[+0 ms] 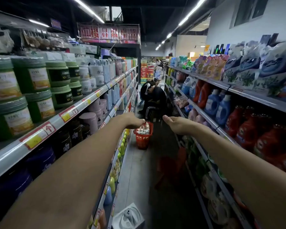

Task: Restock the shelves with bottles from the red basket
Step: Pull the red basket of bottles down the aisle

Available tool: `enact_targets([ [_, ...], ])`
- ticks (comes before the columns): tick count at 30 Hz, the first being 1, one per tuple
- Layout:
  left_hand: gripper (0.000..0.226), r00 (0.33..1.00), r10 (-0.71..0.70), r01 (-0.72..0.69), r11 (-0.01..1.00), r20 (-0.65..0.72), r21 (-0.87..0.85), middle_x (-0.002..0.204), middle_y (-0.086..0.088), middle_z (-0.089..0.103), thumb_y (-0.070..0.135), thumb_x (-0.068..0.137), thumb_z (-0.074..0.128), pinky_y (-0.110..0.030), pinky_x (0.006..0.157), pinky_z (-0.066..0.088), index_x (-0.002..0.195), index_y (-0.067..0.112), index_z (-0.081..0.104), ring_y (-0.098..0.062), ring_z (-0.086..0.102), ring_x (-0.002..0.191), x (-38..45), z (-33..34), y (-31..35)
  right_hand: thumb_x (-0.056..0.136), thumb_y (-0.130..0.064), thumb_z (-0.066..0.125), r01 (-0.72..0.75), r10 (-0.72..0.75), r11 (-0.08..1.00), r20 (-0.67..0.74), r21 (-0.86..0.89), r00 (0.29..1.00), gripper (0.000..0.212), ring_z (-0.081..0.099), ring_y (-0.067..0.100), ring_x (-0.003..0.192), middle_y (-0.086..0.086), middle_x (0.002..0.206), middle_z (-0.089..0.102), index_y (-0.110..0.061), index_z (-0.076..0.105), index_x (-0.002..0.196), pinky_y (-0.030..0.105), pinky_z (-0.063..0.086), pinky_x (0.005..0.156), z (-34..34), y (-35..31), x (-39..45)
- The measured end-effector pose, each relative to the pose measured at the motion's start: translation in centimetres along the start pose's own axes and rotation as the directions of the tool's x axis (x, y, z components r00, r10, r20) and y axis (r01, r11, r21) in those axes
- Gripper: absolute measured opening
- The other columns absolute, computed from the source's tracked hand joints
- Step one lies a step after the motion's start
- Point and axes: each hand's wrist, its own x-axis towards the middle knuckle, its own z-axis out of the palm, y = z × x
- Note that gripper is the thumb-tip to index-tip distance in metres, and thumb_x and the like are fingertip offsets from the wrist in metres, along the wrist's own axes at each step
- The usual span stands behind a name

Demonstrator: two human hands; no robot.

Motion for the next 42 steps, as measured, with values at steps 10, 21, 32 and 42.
enact_targets([
  [10,0.066,1.000,-0.005,0.000,0.984,-0.027,-0.179,0.141,-0.024,0.054,0.048,0.094,0.050,-0.040,0.097,0.047,0.136,-0.002,0.051,-0.039,0.054,0.126,8.5,3.1,-0.7,0.102,-0.061,0.021,-0.033,0.037,0.988,-0.023,0.149,0.999,0.067,0.038,0.030,0.144,0.010,0.156,0.042,-0.021,0.039,0.152,0.039,0.029,0.115,3.8,1.5,8.6],
  [21,0.039,0.989,-0.146,0.125,0.880,-0.011,-0.459,0.111,-0.010,0.051,0.034,0.098,0.053,-0.028,0.072,0.035,0.124,0.005,0.054,-0.028,0.059,0.097,31.3,6.2,3.8,0.102,-0.059,0.030,-0.031,0.146,0.790,-0.139,0.612,0.979,0.062,0.047,0.028,0.134,0.009,0.148,0.050,-0.019,0.048,0.146,0.047,0.043,0.108,4.3,9.5,31.6],
  [32,0.024,0.965,-0.261,0.228,0.815,0.014,-0.533,0.083,-0.002,0.043,0.035,0.097,0.053,-0.034,0.062,0.031,0.099,0.015,0.041,-0.015,0.039,0.066,52.6,4.9,5.4,0.103,-0.054,0.032,-0.076,0.104,0.710,0.003,0.700,0.995,0.059,0.052,0.017,0.108,-0.001,0.114,0.056,-0.015,0.048,0.145,0.038,0.040,0.093,1.9,13.9,53.8],
  [42,0.017,0.988,-0.111,0.146,0.908,0.111,-0.393,0.083,-0.003,0.047,0.033,0.089,0.063,-0.031,0.063,0.033,0.093,0.019,0.054,-0.020,0.041,0.068,76.0,9.6,1.4,0.103,-0.053,0.034,-0.213,0.234,0.603,0.085,0.769,0.969,0.055,0.055,0.018,0.112,0.001,0.134,0.059,-0.021,0.048,0.145,0.038,0.044,0.096,9.3,17.7,74.6],
])
